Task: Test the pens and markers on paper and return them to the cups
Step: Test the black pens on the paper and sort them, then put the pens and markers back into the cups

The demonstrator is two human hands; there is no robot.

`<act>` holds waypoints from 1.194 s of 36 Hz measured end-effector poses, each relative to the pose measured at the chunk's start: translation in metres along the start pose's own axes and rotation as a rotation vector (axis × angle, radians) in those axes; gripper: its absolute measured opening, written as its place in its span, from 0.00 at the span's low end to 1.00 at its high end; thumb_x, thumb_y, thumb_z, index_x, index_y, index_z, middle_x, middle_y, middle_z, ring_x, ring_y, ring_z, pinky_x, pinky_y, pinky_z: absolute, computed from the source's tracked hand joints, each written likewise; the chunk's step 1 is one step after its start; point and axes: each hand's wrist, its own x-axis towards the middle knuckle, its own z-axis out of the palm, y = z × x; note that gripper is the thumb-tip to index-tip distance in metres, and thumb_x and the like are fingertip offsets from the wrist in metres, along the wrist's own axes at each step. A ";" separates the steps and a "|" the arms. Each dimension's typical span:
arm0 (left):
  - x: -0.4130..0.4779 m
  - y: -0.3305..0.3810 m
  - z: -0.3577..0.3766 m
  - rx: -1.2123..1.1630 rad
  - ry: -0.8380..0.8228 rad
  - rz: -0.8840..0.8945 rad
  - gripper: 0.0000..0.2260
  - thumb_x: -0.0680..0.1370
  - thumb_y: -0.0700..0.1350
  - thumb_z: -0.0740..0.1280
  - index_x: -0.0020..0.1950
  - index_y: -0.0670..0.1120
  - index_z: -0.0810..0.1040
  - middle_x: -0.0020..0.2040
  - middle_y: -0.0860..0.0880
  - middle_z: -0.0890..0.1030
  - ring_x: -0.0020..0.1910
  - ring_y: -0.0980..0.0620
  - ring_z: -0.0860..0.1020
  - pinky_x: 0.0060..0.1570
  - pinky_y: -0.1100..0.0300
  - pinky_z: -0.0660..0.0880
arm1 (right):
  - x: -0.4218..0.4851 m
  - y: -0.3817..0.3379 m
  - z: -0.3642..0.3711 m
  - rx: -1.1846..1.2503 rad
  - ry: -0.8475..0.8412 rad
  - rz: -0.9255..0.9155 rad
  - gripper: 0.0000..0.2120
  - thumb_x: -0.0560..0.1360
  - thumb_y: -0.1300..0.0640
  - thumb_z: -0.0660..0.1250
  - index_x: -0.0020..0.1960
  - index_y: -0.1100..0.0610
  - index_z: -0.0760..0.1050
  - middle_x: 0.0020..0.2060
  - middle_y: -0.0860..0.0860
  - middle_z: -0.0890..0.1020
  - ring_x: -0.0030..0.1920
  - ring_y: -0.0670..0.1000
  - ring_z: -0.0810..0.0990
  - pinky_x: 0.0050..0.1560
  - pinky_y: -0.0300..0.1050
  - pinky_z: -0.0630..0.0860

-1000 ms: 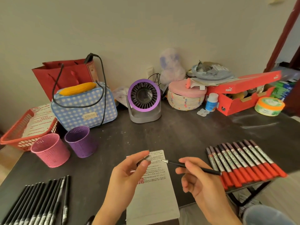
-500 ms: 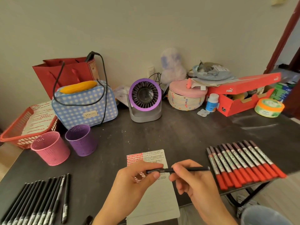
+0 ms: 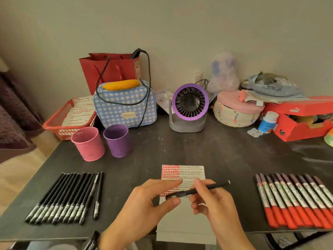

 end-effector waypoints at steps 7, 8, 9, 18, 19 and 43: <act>-0.057 -0.045 -0.067 0.092 0.216 -0.193 0.30 0.71 0.67 0.72 0.71 0.74 0.66 0.73 0.74 0.63 0.73 0.72 0.60 0.71 0.71 0.57 | 0.027 0.010 0.048 -0.336 -0.194 0.096 0.29 0.71 0.34 0.60 0.43 0.62 0.79 0.28 0.59 0.79 0.27 0.53 0.81 0.25 0.42 0.75; -0.066 -0.054 -0.079 0.117 0.273 -0.237 0.29 0.71 0.68 0.70 0.71 0.72 0.68 0.74 0.73 0.63 0.73 0.72 0.59 0.71 0.71 0.57 | 0.030 0.011 0.057 -0.392 -0.226 0.066 0.30 0.71 0.33 0.59 0.42 0.62 0.78 0.26 0.57 0.77 0.26 0.54 0.80 0.24 0.42 0.73; -0.074 -0.064 -0.091 0.149 0.320 -0.292 0.28 0.71 0.69 0.68 0.70 0.71 0.68 0.74 0.72 0.63 0.73 0.72 0.59 0.71 0.69 0.57 | 0.032 0.014 0.066 -0.457 -0.254 0.035 0.31 0.72 0.32 0.58 0.41 0.61 0.77 0.25 0.54 0.77 0.25 0.54 0.80 0.23 0.42 0.72; -0.127 -0.152 -0.166 0.425 0.415 -0.689 0.27 0.78 0.65 0.64 0.75 0.61 0.66 0.75 0.57 0.66 0.73 0.54 0.64 0.71 0.56 0.65 | 0.074 0.037 0.164 -1.063 -0.394 -0.020 0.23 0.79 0.31 0.57 0.45 0.49 0.76 0.33 0.47 0.84 0.27 0.42 0.83 0.27 0.35 0.74; -0.128 -0.157 -0.171 0.442 0.397 -0.712 0.27 0.78 0.66 0.63 0.76 0.60 0.65 0.74 0.56 0.66 0.73 0.54 0.64 0.70 0.56 0.66 | 0.078 0.040 0.174 -1.102 -0.407 -0.019 0.22 0.79 0.32 0.57 0.46 0.49 0.76 0.33 0.47 0.84 0.26 0.42 0.83 0.28 0.35 0.75; -0.062 -0.162 -0.183 0.613 0.163 -1.021 0.42 0.71 0.74 0.64 0.75 0.49 0.63 0.70 0.46 0.73 0.66 0.43 0.76 0.59 0.50 0.75 | 0.079 0.050 0.281 -1.737 -0.433 -0.035 0.53 0.63 0.15 0.51 0.67 0.57 0.68 0.53 0.52 0.85 0.50 0.53 0.85 0.53 0.48 0.82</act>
